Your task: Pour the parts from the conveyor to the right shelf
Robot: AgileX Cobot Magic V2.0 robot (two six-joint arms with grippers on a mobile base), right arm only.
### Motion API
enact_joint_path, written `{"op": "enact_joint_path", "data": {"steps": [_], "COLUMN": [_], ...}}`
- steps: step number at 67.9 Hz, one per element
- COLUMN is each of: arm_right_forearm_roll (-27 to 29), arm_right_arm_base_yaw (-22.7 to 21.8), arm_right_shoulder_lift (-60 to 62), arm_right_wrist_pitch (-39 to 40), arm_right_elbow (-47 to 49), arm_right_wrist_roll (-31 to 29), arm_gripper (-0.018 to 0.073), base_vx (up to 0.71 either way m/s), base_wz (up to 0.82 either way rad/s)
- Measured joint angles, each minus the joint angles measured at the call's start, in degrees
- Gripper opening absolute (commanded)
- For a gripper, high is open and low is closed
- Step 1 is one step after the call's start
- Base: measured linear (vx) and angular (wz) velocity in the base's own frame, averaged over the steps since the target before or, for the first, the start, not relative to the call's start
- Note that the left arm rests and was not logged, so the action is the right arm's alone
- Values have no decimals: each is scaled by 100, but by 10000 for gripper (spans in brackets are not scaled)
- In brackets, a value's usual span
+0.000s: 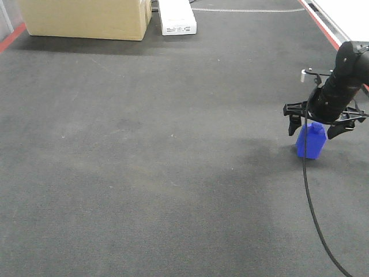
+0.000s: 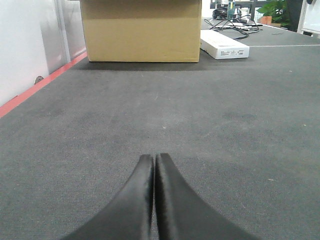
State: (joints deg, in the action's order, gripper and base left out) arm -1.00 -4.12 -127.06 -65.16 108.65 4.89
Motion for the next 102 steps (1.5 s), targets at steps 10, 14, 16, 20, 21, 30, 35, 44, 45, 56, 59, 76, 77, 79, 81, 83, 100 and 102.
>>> {"op": "enact_joint_path", "data": {"steps": [10, 14, 16, 20, 21, 30, 35, 44, 45, 56, 59, 76, 77, 79, 81, 83, 100, 102], "arm_right_forearm_roll": [0, 0, 0, 0, 0, 0, 0, 0, 0, 66, 100, 151, 157, 163, 162, 164, 100, 100], "arm_right_arm_base_yaw": [0, 0, 0, 0, 0, 0, 0, 0, 0, 0, 0, 0, 0, 0, 0, 0, 341, 425], "arm_right_shoulder_lift": [-130, -164, -174, -205, -208, -226, -226, -226, -226, -87, 27, 951, 1008, 1092, 1225, 1327, 2047, 2120], "arm_right_wrist_pitch": [-39, -86, -92, -98, -98, -157, -178, -243, -244, -256, -224, 84, 85, 97, 109, 133, 314, 352], "arm_right_elbow": [8, 8, 8, 8, 8, 8, 8, 21, 21, 68, 74, 79, 79, 79, 79, 79, 74, 44], "arm_right_wrist_roll": [0, 0, 0, 4, 4, 4, 4, 4, 4, 4, 4, 4, -3, -15, -42, -68, -327, -339], "arm_gripper": [553, 510, 484, 417, 385, 134, -18, -11, -11, -11, -11, -8, -8, -8, -8, -7, -6, -6], "base_vx": [0, 0, 0, 0, 0, 0, 0, 0, 0, 0, 0, 0, 0, 0, 0, 0, 0, 0], "base_wz": [0, 0, 0, 0, 0, 0, 0, 0, 0, 0, 0, 0, 0, 0, 0, 0, 0, 0]}}
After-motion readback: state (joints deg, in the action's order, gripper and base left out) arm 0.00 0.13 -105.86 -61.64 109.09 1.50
